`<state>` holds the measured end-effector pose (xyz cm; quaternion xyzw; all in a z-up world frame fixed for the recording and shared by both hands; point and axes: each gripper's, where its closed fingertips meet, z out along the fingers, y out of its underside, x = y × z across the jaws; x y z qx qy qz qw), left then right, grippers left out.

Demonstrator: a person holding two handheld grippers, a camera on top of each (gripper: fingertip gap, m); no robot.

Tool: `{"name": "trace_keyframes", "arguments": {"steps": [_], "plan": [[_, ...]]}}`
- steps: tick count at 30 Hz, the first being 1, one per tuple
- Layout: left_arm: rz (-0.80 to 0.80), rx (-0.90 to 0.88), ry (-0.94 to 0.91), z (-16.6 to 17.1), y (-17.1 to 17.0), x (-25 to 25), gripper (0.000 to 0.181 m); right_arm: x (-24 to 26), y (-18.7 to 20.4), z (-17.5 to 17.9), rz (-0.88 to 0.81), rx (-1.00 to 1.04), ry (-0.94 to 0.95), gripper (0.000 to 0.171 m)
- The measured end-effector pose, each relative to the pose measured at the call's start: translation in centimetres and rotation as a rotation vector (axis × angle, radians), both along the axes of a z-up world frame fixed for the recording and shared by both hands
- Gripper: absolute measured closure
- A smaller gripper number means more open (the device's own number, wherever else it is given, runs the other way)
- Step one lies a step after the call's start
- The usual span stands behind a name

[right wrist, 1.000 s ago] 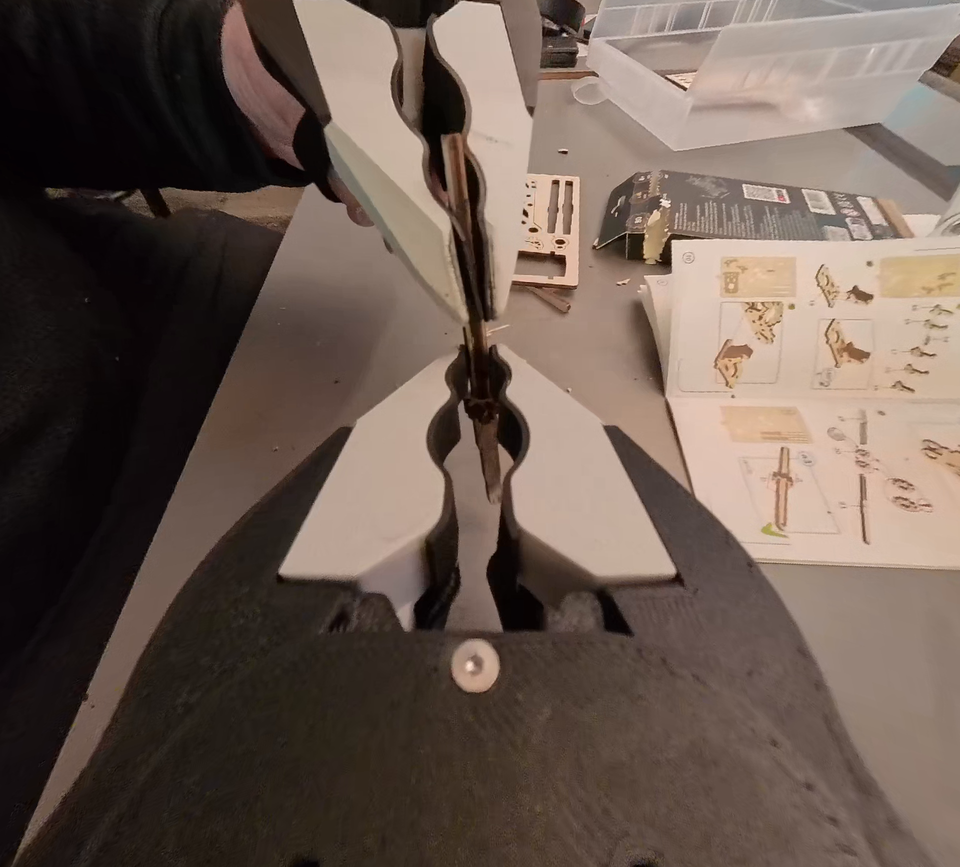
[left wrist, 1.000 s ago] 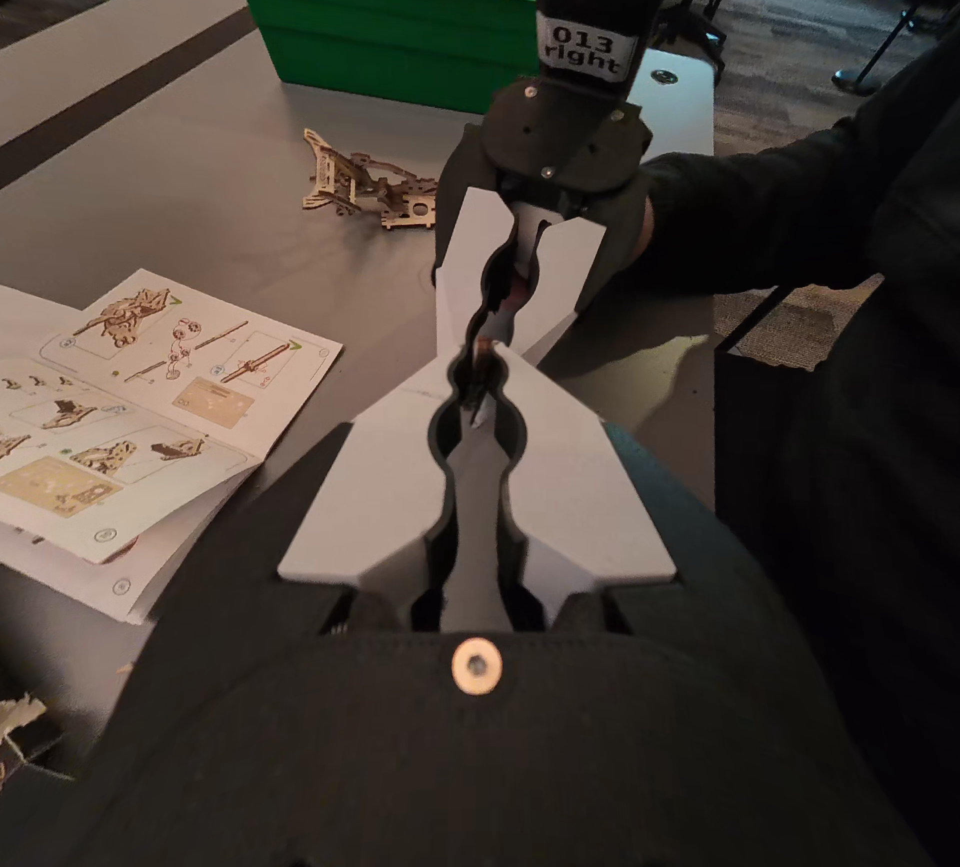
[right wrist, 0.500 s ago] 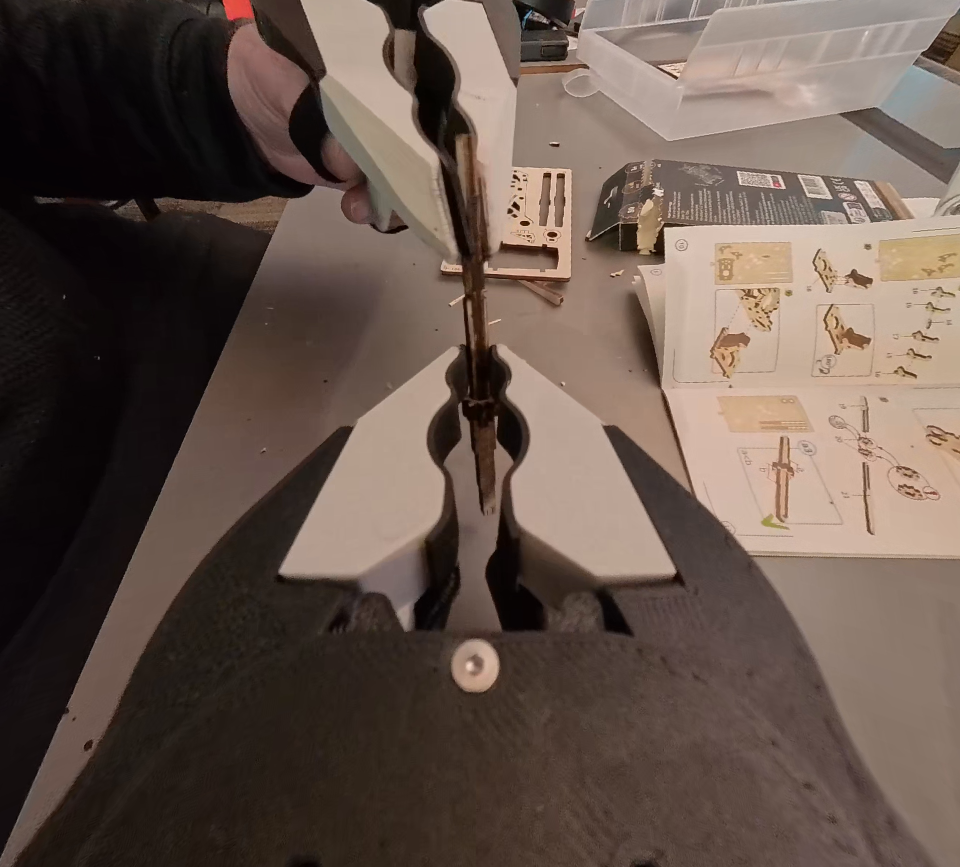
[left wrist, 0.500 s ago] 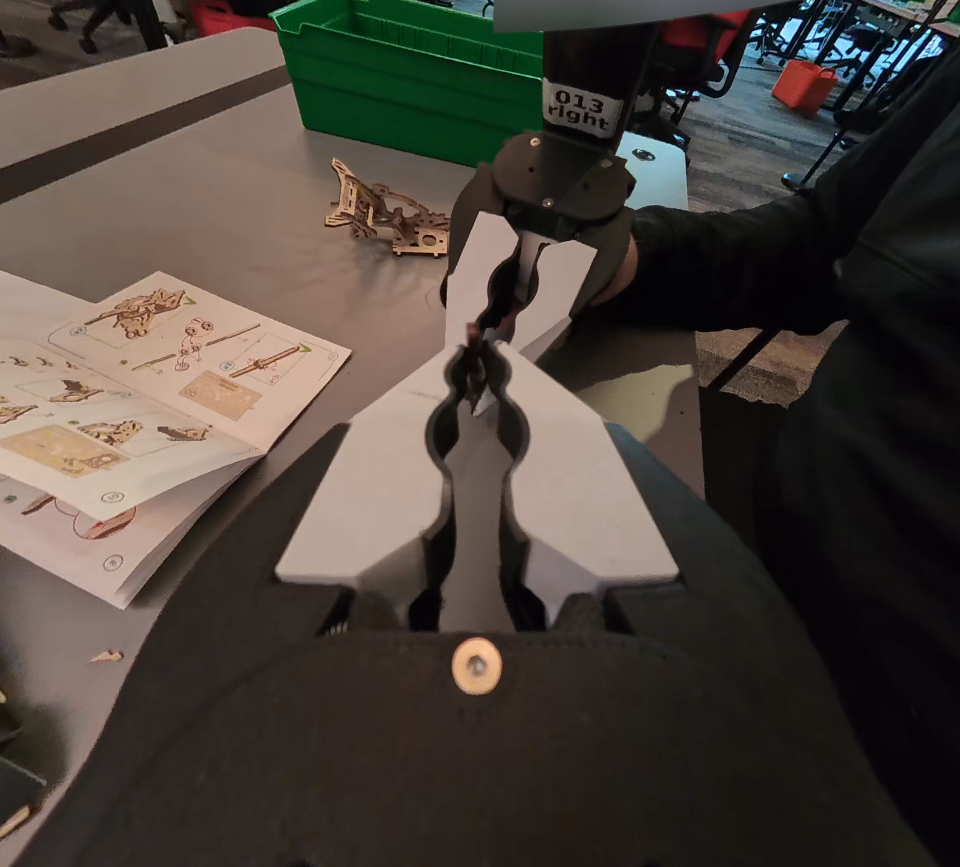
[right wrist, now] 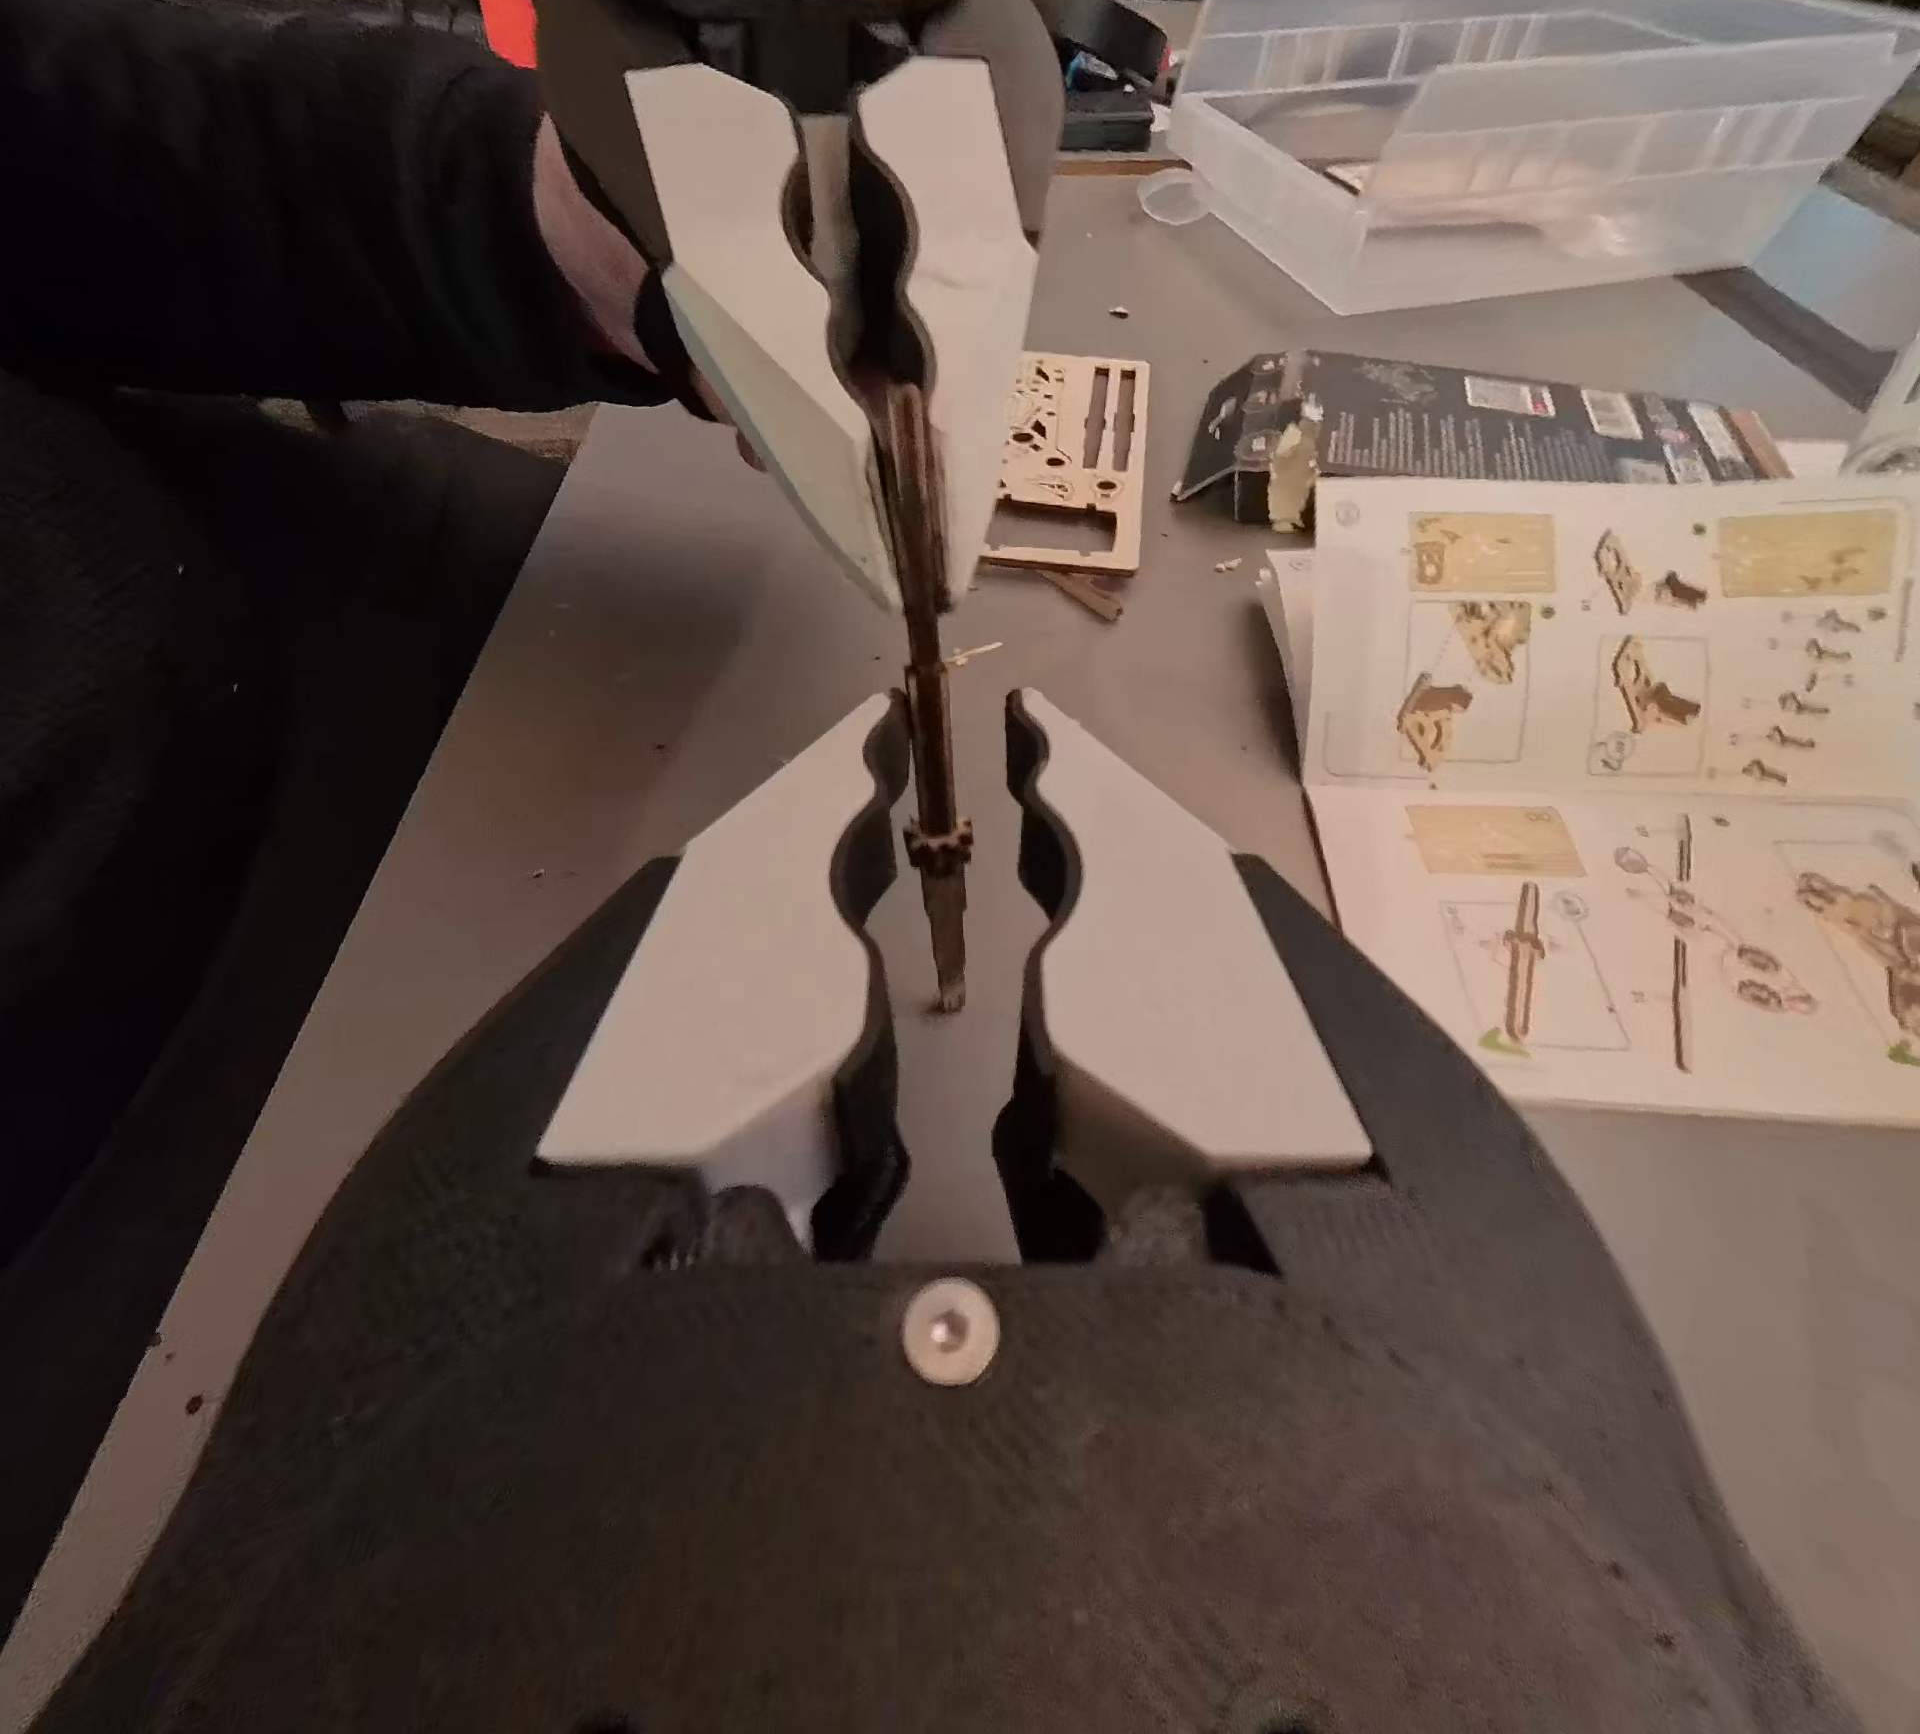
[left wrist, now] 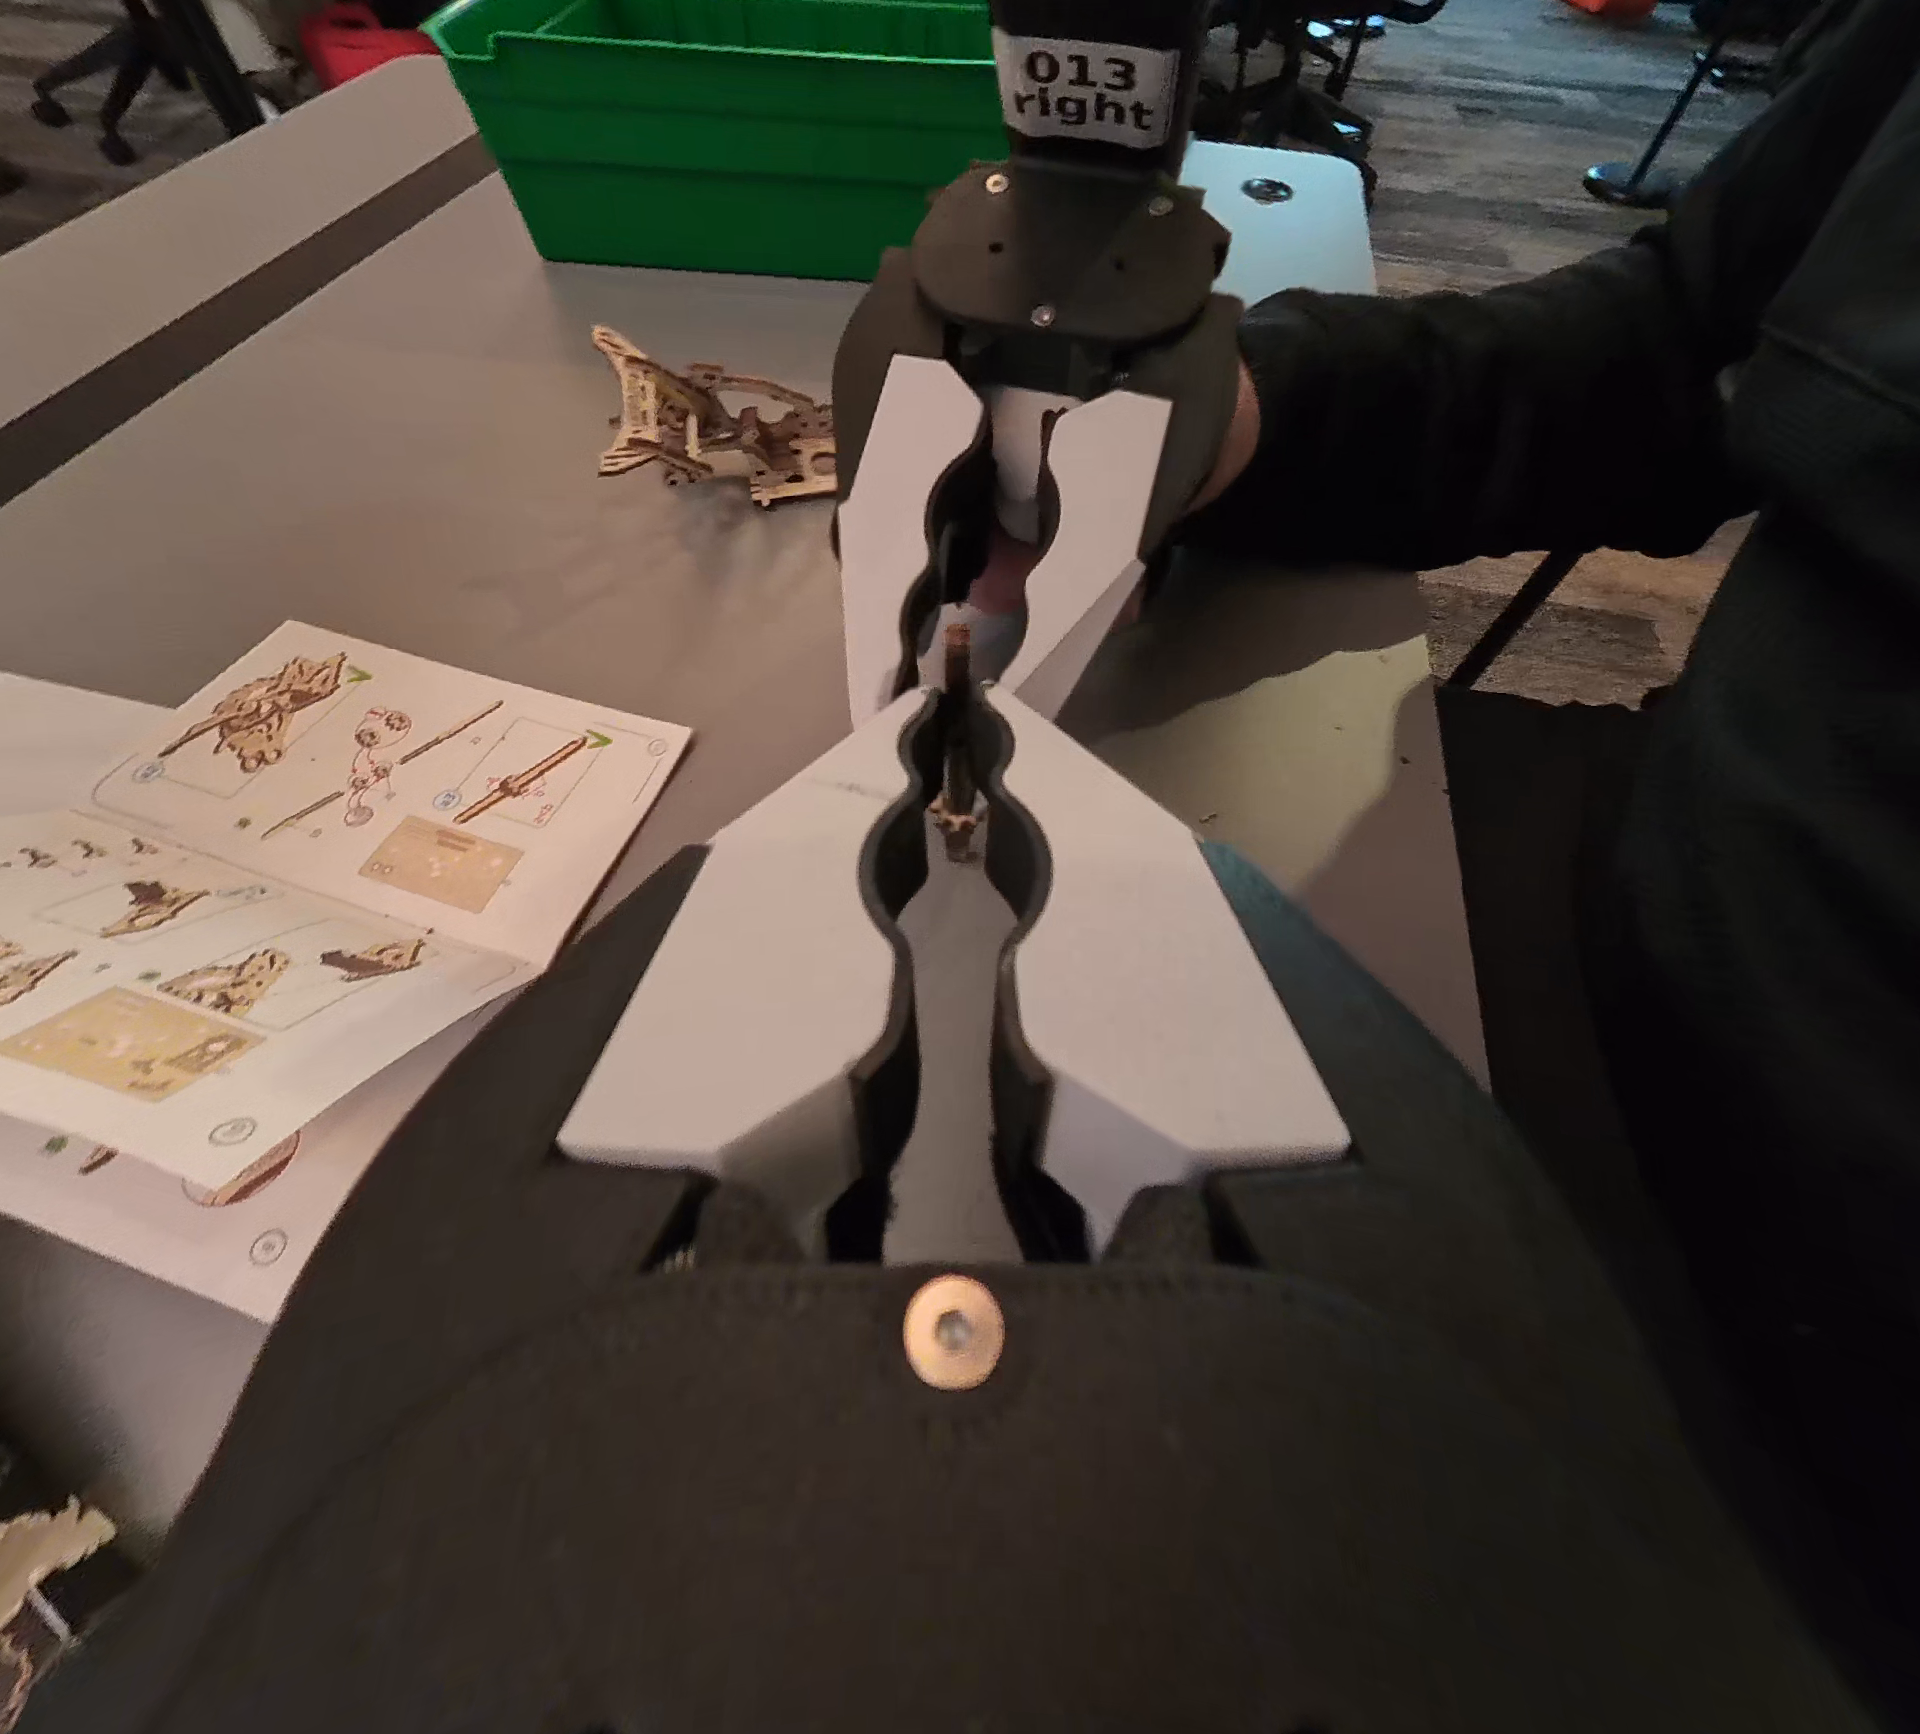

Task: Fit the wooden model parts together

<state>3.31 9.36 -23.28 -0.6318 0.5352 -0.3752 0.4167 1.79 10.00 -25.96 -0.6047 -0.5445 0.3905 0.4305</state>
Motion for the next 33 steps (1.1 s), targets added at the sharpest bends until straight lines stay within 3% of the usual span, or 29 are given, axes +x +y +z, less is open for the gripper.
{"name": "trace_keyframes", "arguments": {"steps": [2,6,16,19,33], "plan": [[-0.009,0.015,-0.008,0.0,-0.3,0.2,0.179,-0.5,-0.6,0.2,0.022,0.033,0.006,0.167],[-0.009,0.024,-0.015,-0.1,-0.5,0.0,0.18,-0.5,-0.9,0.1,0.02,0.058,-0.021,0.169],[-0.021,0.007,-0.082,1.5,-0.6,-0.1,0.171,-0.5,-0.4,0.2,-0.017,0.09,-0.026,0.169],[-0.023,0.006,-0.064,1.4,-0.5,0.2,0.18,-0.7,-0.8,0.1,-0.001,0.081,-0.025,0.169],[-0.175,-0.006,-0.004,1.2,-0.8,0.1,0.18,-0.6,-1.3,-0.2,0.071,0.005,-0.01,0.167]]}}
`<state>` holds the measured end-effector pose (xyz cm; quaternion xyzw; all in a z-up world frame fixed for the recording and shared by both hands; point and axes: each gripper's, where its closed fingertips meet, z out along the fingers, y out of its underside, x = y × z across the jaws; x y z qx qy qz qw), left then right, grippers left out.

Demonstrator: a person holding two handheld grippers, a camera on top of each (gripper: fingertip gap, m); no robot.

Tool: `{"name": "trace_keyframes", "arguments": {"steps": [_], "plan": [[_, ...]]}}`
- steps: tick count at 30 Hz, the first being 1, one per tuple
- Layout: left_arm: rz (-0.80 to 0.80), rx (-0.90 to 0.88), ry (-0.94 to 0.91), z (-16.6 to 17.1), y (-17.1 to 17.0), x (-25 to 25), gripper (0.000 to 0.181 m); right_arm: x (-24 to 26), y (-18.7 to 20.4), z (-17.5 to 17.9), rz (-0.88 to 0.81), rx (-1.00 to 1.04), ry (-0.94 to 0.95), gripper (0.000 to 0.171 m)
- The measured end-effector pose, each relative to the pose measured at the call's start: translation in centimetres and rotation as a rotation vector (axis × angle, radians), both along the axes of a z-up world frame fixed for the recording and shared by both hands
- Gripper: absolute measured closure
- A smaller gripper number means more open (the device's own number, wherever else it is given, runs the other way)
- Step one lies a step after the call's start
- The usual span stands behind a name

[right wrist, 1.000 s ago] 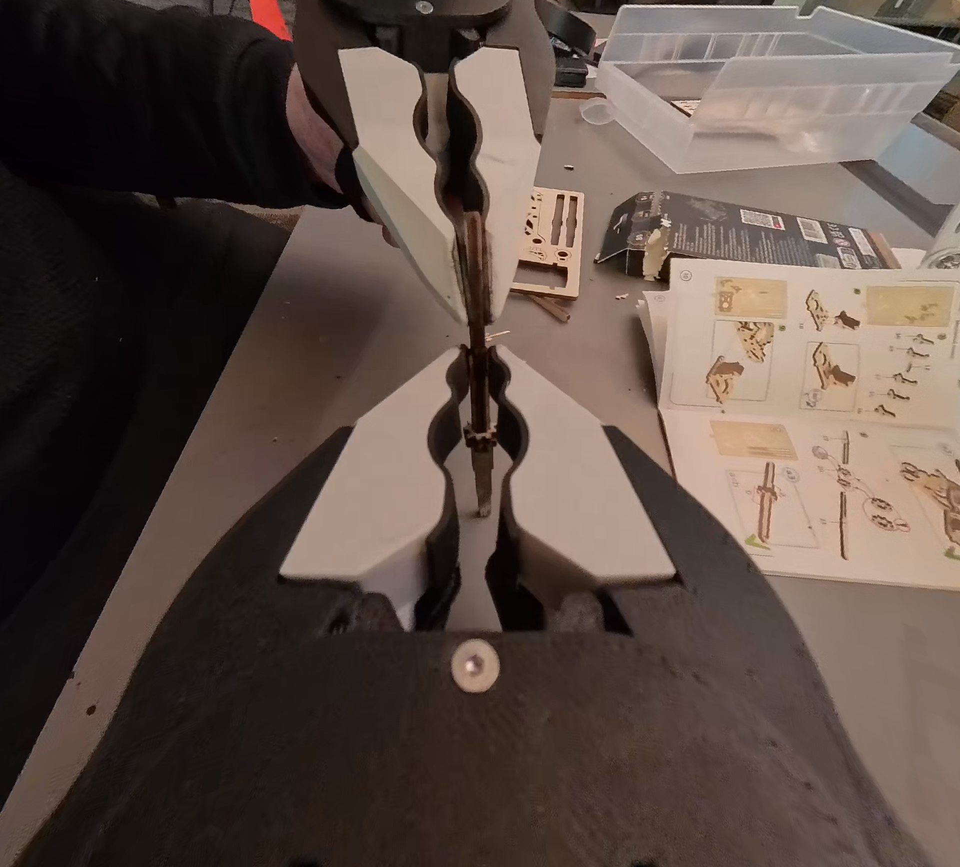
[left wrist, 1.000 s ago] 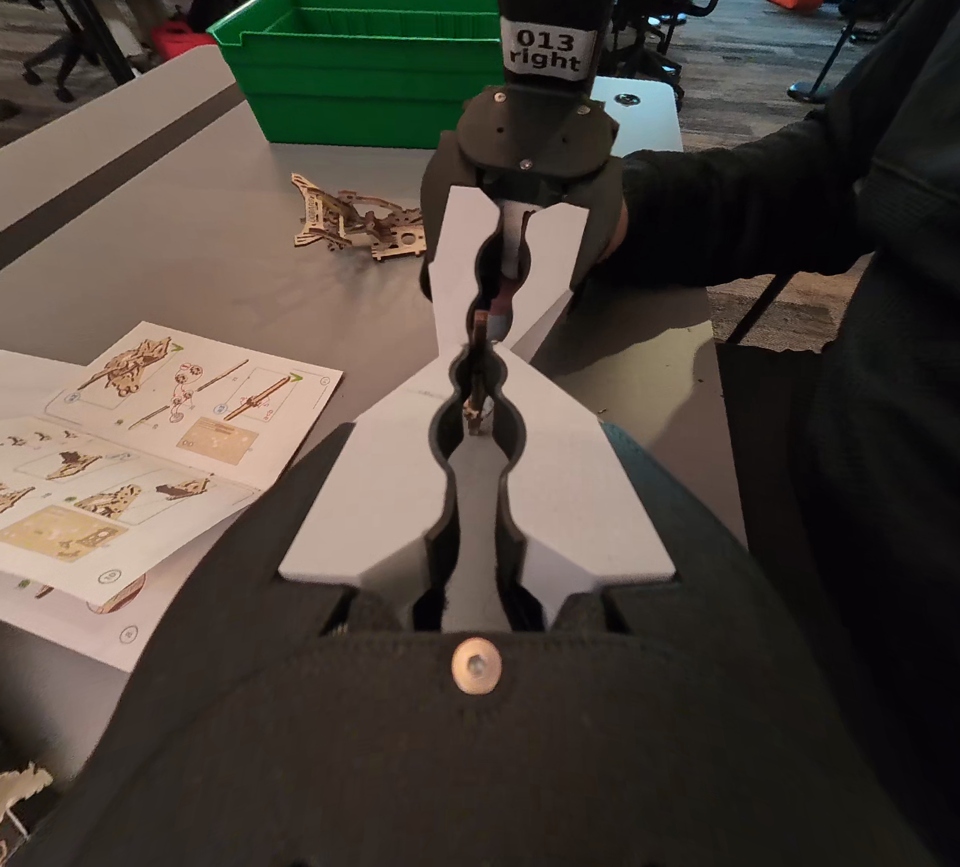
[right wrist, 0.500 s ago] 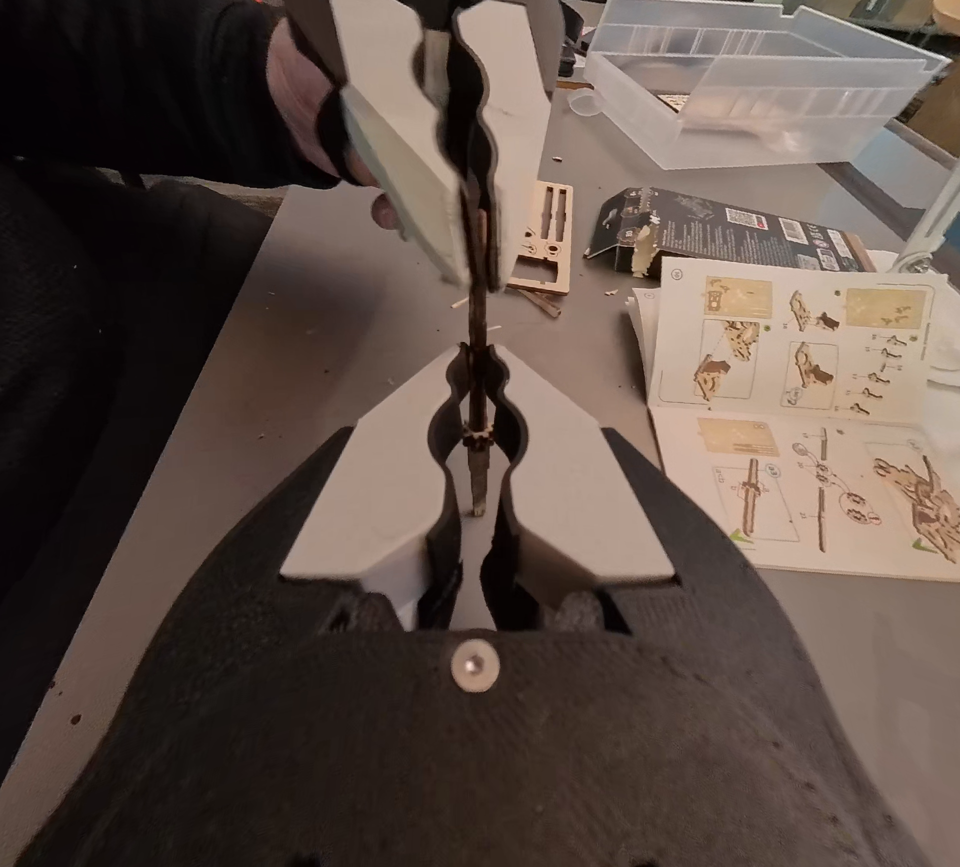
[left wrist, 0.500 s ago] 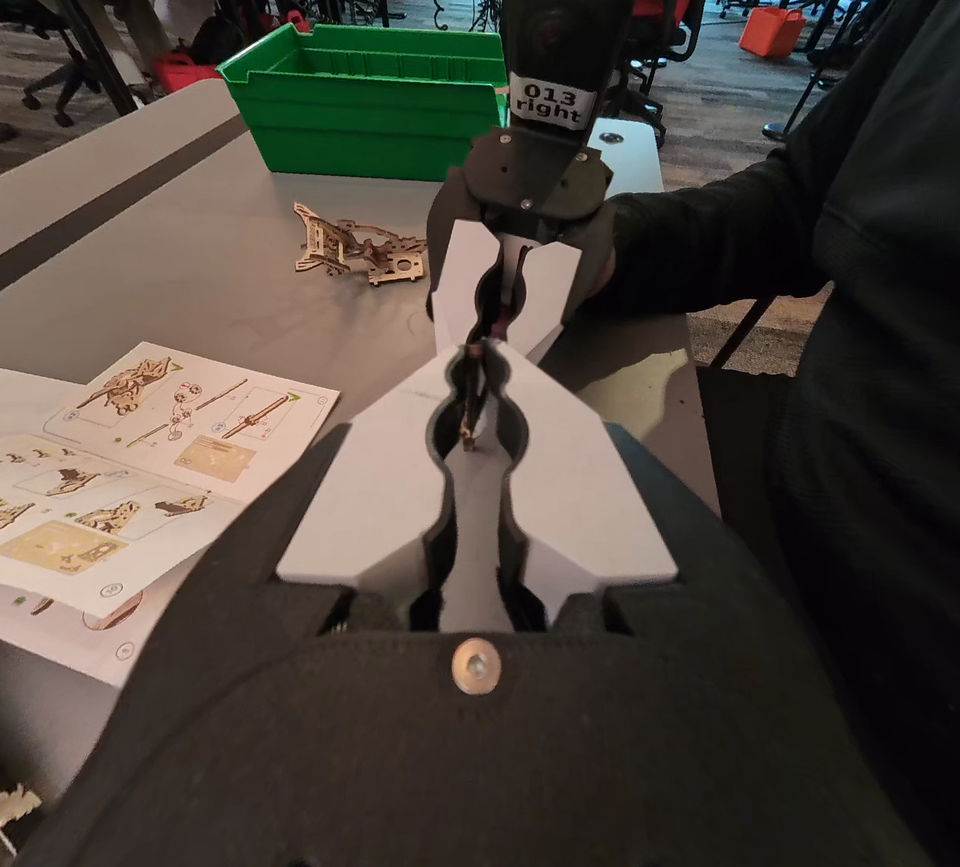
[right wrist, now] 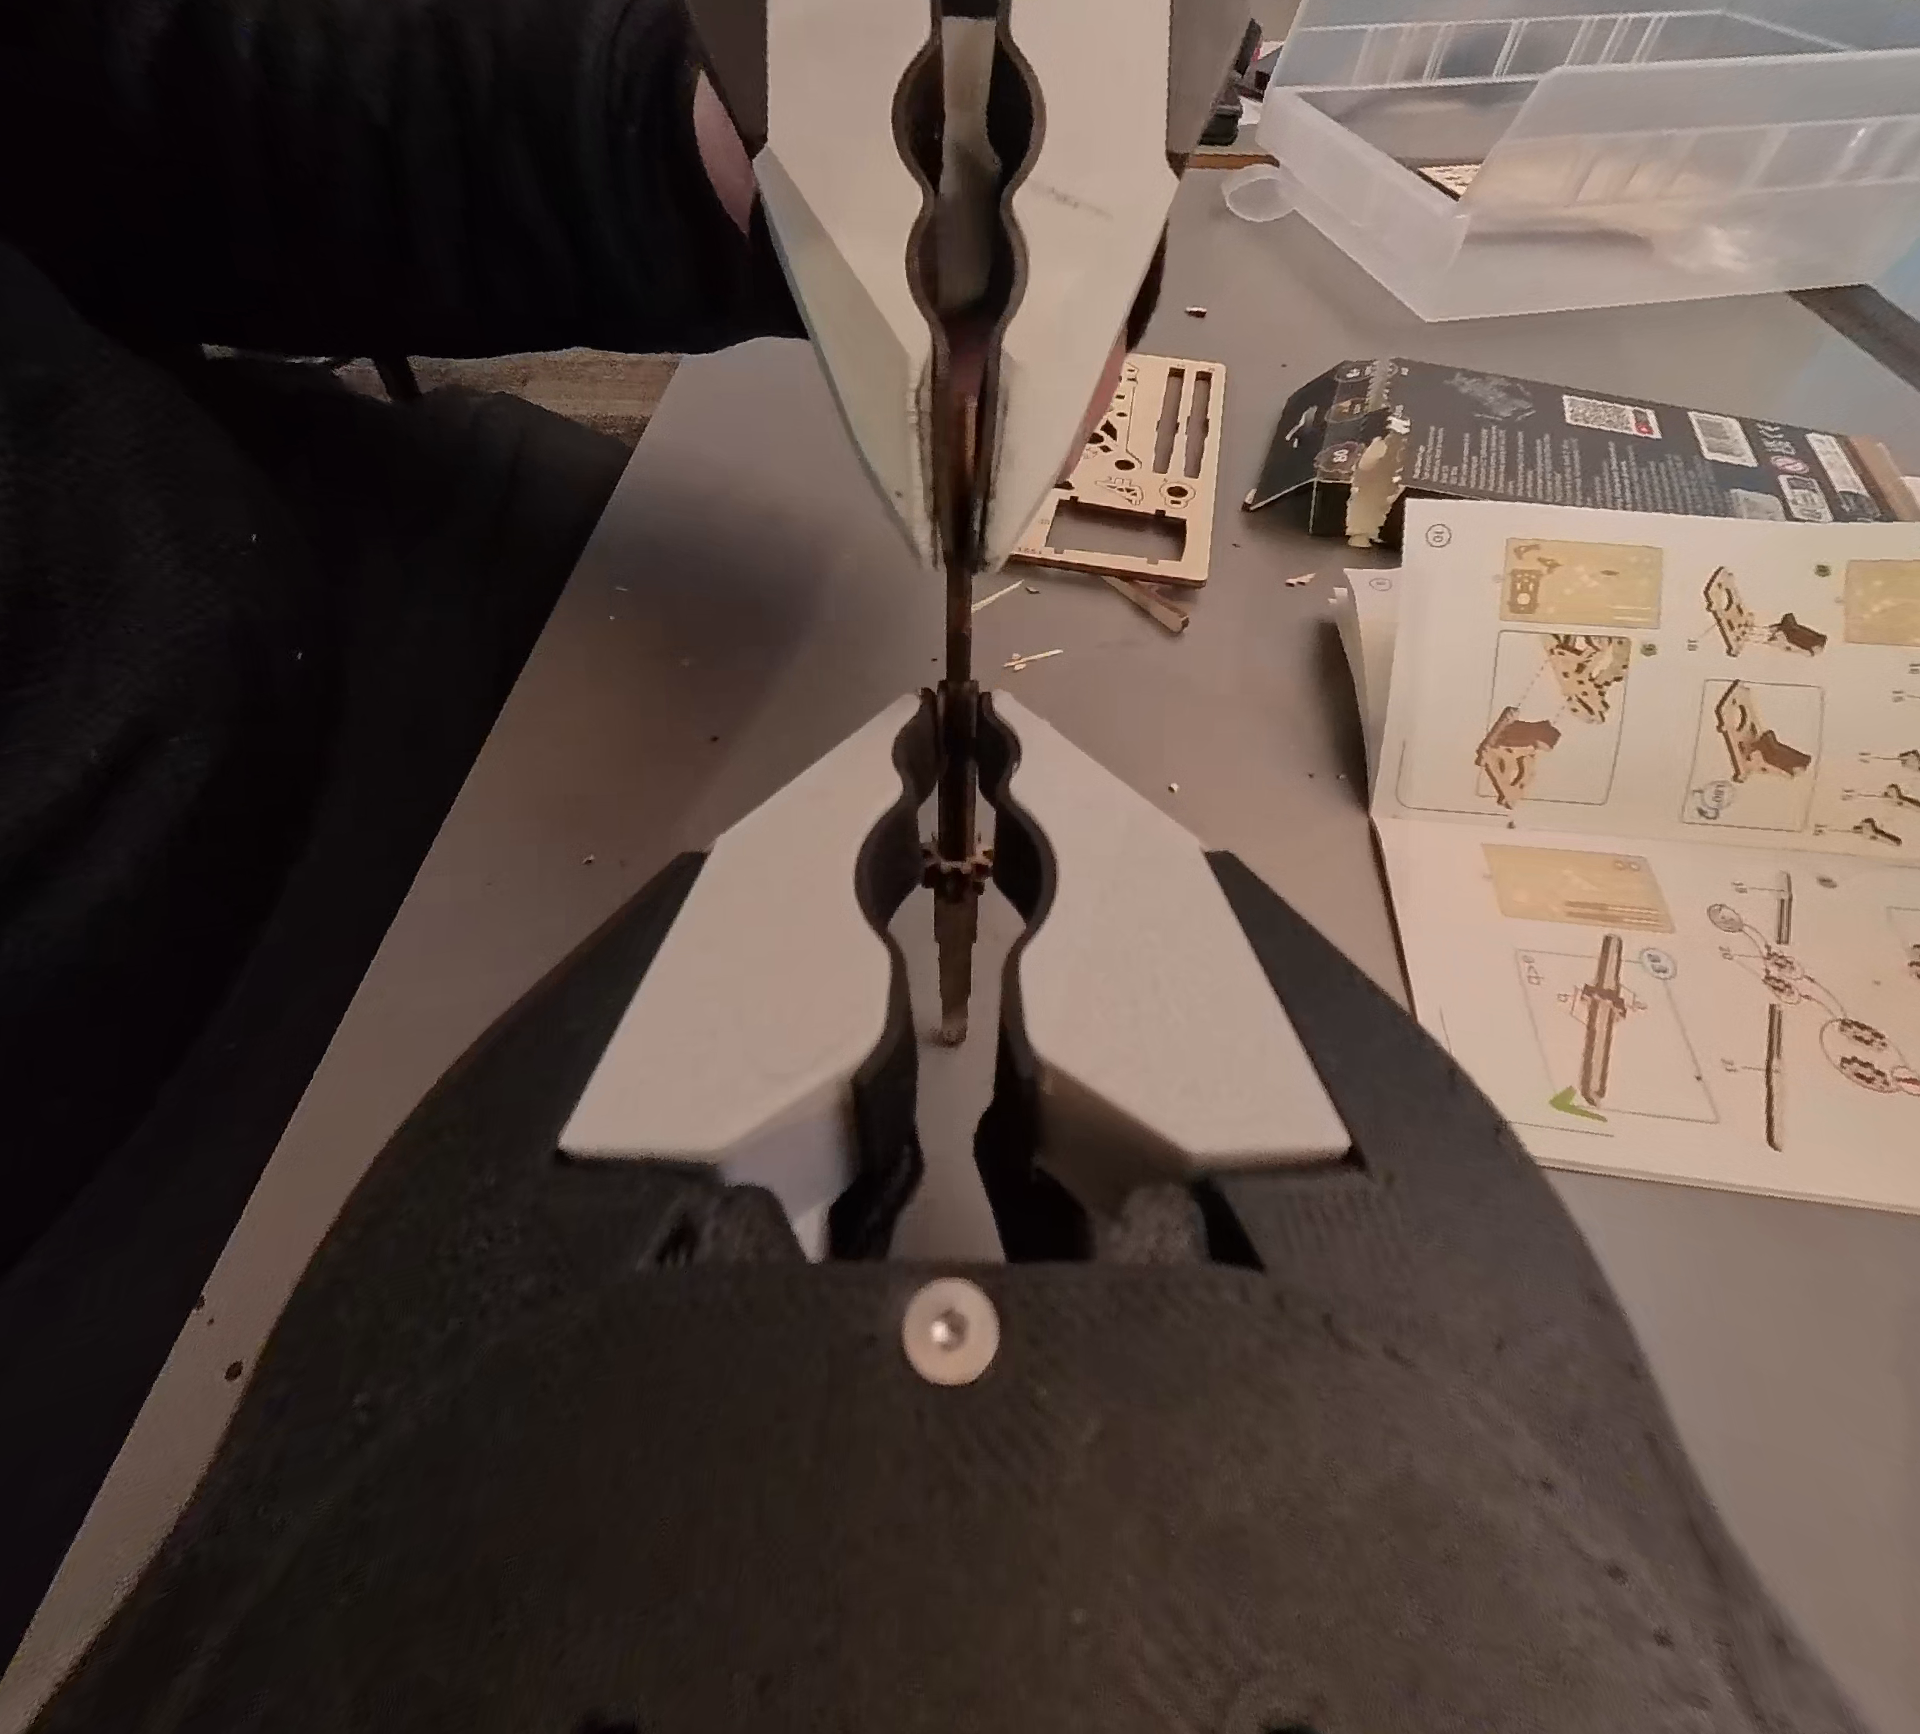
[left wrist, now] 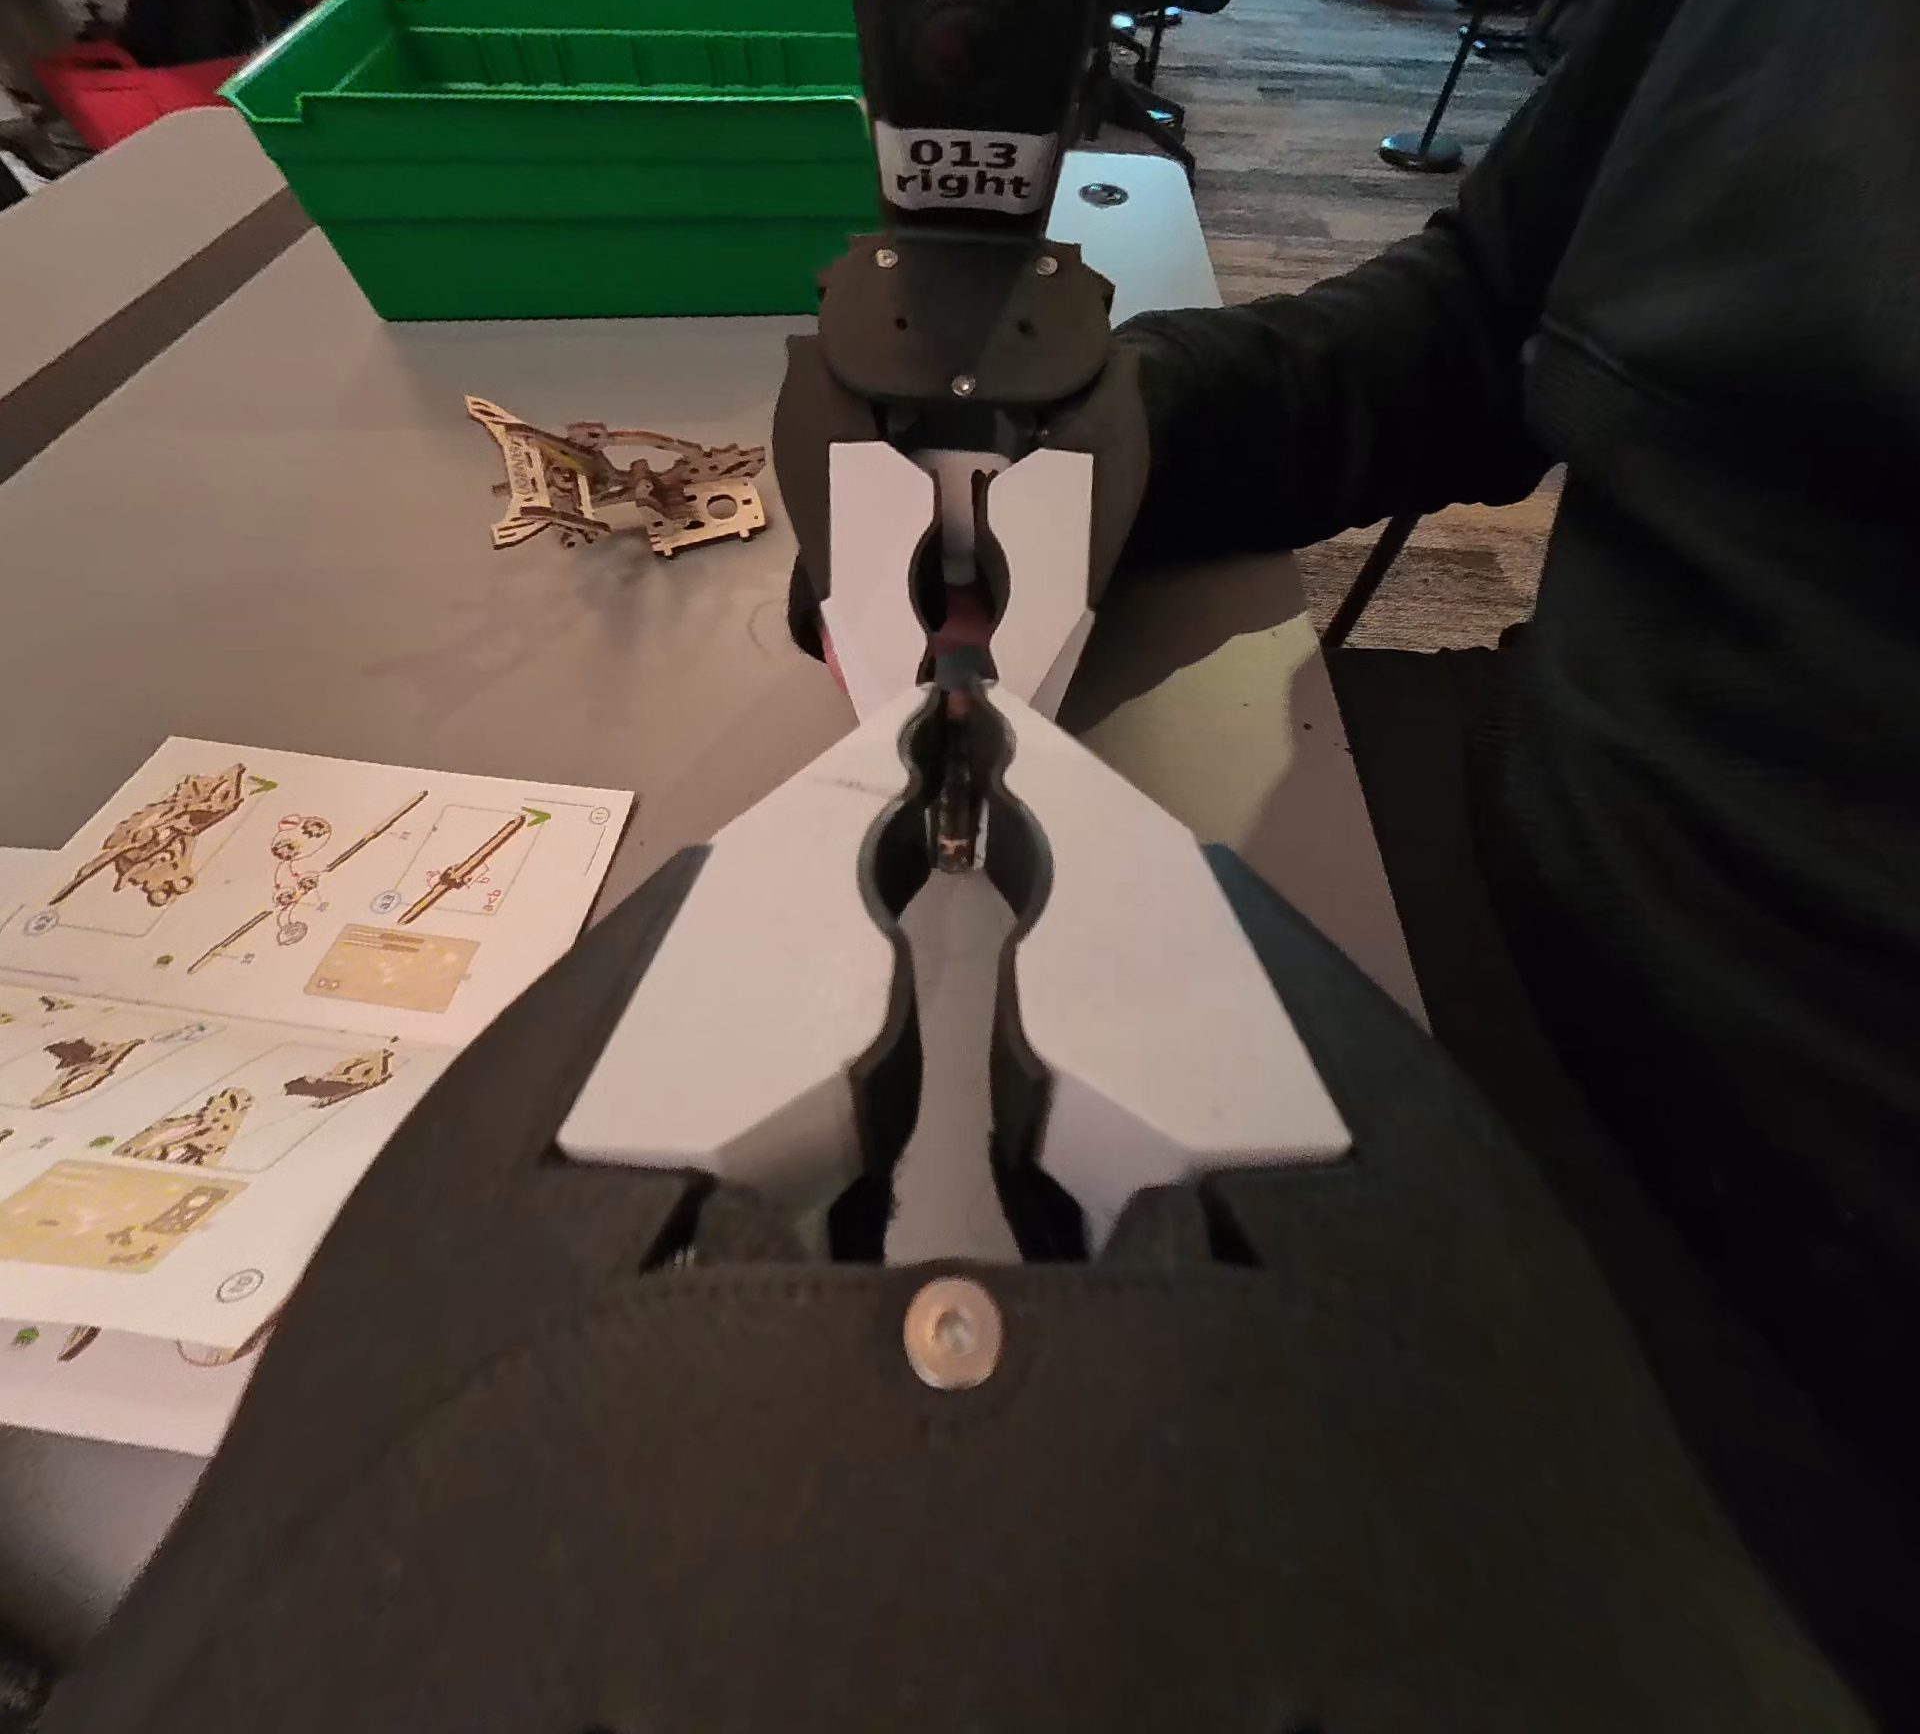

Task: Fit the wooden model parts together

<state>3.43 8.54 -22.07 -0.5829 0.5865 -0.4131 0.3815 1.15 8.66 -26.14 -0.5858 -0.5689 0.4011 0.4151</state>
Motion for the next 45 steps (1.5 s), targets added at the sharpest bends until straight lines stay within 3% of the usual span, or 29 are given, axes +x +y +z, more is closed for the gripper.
{"name": "trace_keyframes", "arguments": {"steps": [14,18,20,23,30,33,35,40,45], "plan": [[-0.016,-0.023,-0.017,0.2,0.2,0.3,0.18,0.0,0.1,0.0,-0.027,-0.061,-0.014,0.169],[0.037,-0.074,-0.082,1.3,1.2,0.6,0.161,0.5,1.1,1.1,-0.069,-0.098,0.057,0.17],[0.026,-0.084,-0.124,2.2,0.9,1.4,0.162,0.5,1.2,1.5,-0.075,-0.1,0.074,0.17],[0.08,0.007,-0.053,2.0,1.7,2.2,0.181,0.2,1.1,1.9,-0.07,-0.081,0.076,0.169],[0.113,0.052,-0.095,4.9,1.7,3.0,0.181,0.8,1.3,4.6,-0.084,-0.044,0.127,0.169],[0.19,0.059,0.034,0.6,2.3,3.0,0.18,0.4,1.8,0.5,-0.121,-0.081,0.019,0.167],[0.229,-0.036,-0.075,0.4,2.5,2.8,0.18,0.2,1.6,0.2,-0.114,-0.15,0.06,0.169],[0.225,0.035,-0.071,2.3,2.4,3.0,0.181,0.2,1.4,2.2,-0.097,-0.092,0.067,0.169],[0.29,-0.098,-0.133,2.8,4.7,2.7,0.179,0.1,2.3,3.2,-0.053,-0.345,0.2,0.169]]}}
